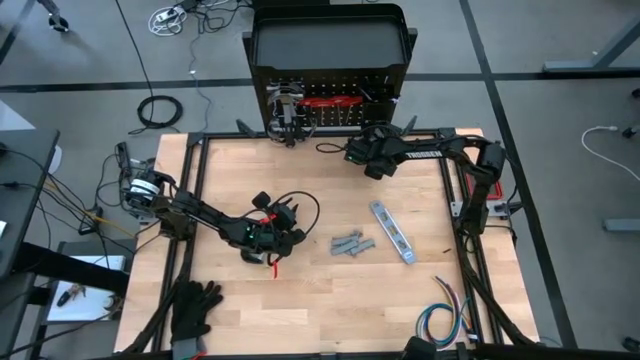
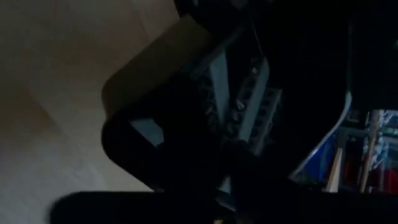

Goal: Hang tools onto peg board
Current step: Put the screwdriver bits on the table

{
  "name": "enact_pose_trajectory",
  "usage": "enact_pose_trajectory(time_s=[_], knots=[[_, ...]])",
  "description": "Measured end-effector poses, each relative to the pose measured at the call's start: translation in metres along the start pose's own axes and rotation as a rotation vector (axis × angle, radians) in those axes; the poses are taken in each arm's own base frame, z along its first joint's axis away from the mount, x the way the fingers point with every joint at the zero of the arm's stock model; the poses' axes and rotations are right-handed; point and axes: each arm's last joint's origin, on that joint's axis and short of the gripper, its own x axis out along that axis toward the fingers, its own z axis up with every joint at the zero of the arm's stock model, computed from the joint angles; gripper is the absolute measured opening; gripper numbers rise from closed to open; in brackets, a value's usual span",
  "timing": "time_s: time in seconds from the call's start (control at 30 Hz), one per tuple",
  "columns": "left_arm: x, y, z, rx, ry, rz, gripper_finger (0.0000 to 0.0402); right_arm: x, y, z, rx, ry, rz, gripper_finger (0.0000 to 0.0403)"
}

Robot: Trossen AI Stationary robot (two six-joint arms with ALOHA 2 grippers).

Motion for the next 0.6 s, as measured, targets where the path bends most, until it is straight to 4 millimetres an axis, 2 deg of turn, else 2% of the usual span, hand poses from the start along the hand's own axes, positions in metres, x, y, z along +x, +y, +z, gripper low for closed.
enact_pose_trajectory(time_s=[0.07,0.37,0.6], knots=[[0.0,0.0,0.0,0.0,-0.001,0.0,0.011,-0.002,0.002,0.001,-0.015,-0.009,-0.004,0.0013],[0.0,0.0,0.0,0.0,-0.001,0.002,0.011,-0.019,0.014,0.002,-0.054,-0.058,-0.003,0.0006],[0.0,0.0,0.0,-0.002,-0.002,0.002,0.011,-0.039,0.011,0.001,-0.014,-0.13,0.008,0.0003]])
